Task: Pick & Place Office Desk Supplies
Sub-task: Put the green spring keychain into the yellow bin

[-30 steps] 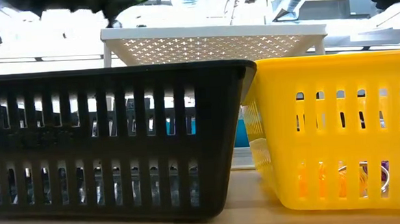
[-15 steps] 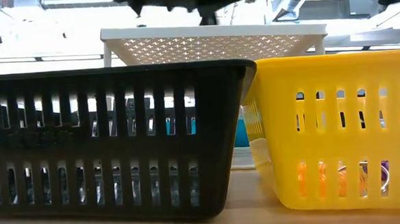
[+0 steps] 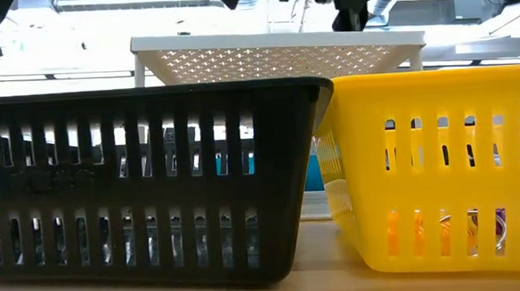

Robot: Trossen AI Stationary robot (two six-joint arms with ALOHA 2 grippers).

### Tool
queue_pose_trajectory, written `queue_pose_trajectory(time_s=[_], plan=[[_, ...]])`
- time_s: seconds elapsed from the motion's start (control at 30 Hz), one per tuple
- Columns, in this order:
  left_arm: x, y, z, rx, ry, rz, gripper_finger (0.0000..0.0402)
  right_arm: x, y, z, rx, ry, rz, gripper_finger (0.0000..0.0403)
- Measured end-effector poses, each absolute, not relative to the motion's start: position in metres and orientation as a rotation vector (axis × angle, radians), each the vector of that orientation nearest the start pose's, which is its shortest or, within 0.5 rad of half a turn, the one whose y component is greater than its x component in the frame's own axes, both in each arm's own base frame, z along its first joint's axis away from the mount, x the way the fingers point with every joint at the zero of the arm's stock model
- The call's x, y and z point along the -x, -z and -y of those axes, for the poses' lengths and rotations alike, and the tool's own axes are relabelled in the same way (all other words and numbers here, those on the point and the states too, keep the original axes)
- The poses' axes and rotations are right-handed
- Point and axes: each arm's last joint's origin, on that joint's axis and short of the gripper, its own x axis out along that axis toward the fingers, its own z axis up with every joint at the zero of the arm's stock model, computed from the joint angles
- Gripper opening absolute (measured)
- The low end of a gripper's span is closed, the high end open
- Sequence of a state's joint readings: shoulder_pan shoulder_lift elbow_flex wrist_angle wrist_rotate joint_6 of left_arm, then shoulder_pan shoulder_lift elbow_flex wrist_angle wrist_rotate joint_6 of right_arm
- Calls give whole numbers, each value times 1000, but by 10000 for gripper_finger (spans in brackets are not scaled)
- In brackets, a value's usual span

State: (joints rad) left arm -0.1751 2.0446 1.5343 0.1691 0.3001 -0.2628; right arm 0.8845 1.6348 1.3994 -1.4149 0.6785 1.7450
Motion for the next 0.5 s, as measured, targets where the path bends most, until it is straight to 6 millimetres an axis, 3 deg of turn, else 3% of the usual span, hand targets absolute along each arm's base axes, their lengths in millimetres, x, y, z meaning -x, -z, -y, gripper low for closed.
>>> queue_pose_trajectory(time_s=[0.27, 0.5], plan=[[-451, -246, 105, 177, 409, -483, 6, -194, -278, -206, -363, 735, -834, 98], [-447, -246, 121, 195, 434, -489, 6, -196, -278, -206, -368, 735, -832, 98]])
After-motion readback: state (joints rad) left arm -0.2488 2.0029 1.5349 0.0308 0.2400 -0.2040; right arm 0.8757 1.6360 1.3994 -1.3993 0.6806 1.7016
